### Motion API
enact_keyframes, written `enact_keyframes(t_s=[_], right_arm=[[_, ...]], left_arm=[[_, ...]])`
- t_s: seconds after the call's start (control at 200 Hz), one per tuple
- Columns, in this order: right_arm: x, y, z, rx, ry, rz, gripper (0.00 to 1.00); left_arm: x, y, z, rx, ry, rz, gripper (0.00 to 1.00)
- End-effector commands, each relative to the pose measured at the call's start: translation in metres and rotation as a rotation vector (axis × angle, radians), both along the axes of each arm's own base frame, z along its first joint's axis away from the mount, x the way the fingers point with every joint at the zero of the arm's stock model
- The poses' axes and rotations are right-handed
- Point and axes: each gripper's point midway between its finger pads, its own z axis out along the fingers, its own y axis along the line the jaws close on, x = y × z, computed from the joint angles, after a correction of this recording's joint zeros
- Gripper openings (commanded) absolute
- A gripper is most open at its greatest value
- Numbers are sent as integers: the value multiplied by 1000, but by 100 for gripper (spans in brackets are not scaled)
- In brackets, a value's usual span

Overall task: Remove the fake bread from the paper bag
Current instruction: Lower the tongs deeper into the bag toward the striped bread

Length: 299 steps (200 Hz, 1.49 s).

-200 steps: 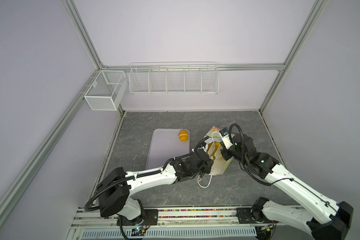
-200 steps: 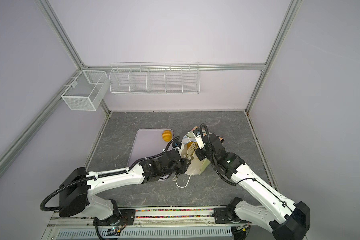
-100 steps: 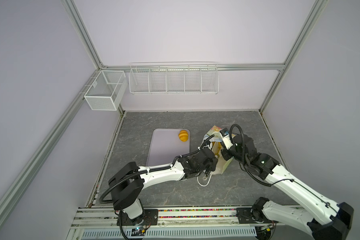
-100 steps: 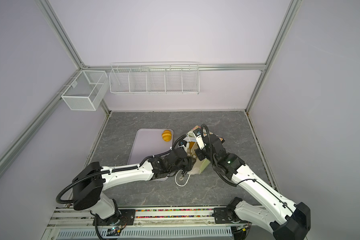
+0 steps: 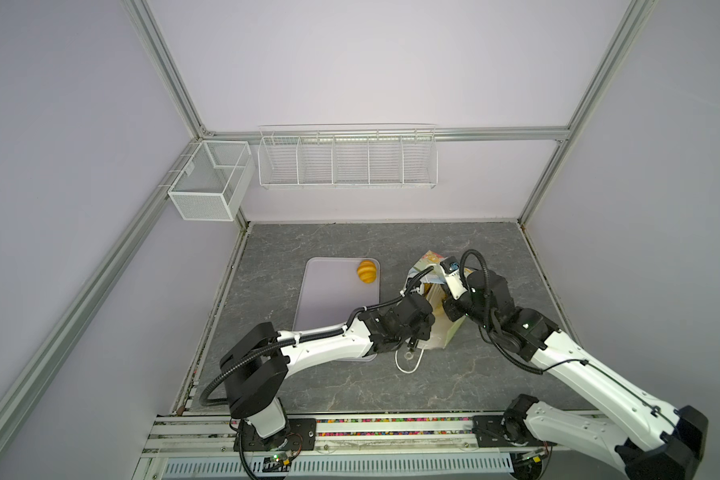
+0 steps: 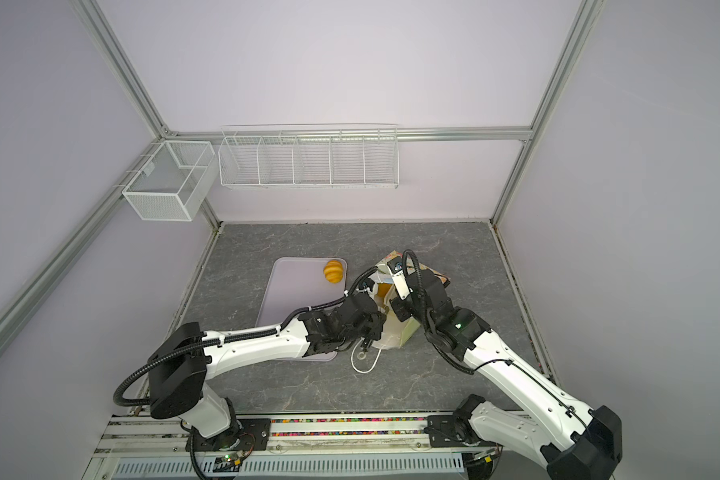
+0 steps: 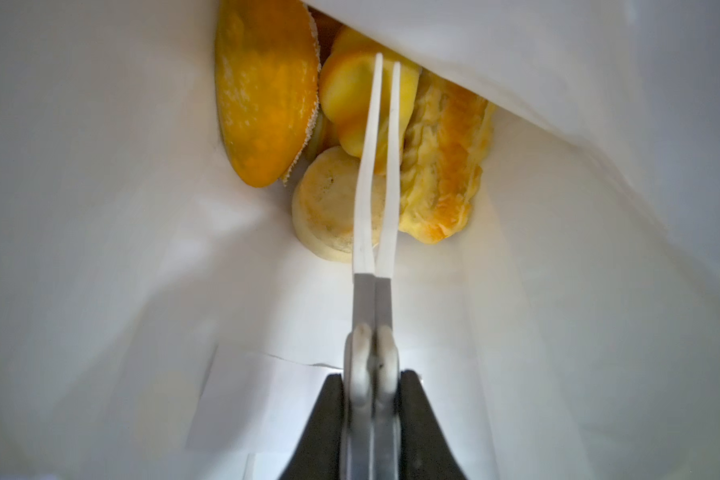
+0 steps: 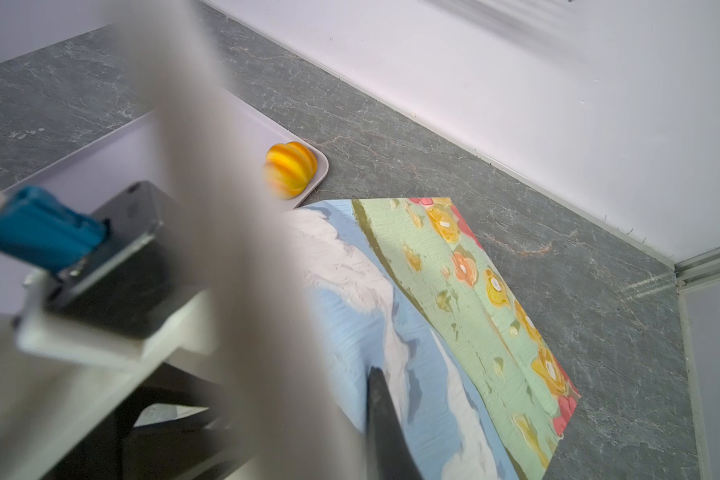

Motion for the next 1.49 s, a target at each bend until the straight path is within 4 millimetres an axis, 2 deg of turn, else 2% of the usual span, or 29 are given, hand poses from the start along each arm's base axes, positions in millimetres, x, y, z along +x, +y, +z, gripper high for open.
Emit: enact_keyframes(t_s=[0.0, 0.25, 0.48, 0.645, 0.835, 0.93, 1.219, 1.334, 1.489], right_arm=[[-1, 1, 3, 18, -20, -1, 7], [2, -1, 3, 16, -19, -20, 7], [9, -2, 4, 7, -12, -61, 7], [15, 0, 10, 11, -16, -78, 7], [14, -6, 8, 13, -16, -103, 7], [13, -6, 8, 12, -14, -104, 7], [13, -6, 11, 15, -17, -102, 7], [13, -6, 11, 15, -18, -102, 7], [14, -5, 11, 14, -19, -103, 7]], left_arm=[[5, 12, 24, -39, -40, 34, 12], [-11, 22, 29, -69, -12, -14, 4], [-30, 30, 22, -31, 29, -102, 1], [-35, 35, 21, 27, 11, -157, 16], [-30, 43, 30, 64, -53, -156, 29], [-27, 41, 35, 62, -81, -162, 36], [-15, 27, 49, 29, -148, -156, 37], [-9, 26, 57, 43, -179, -143, 40], [-2, 25, 56, 92, -201, -135, 44]])
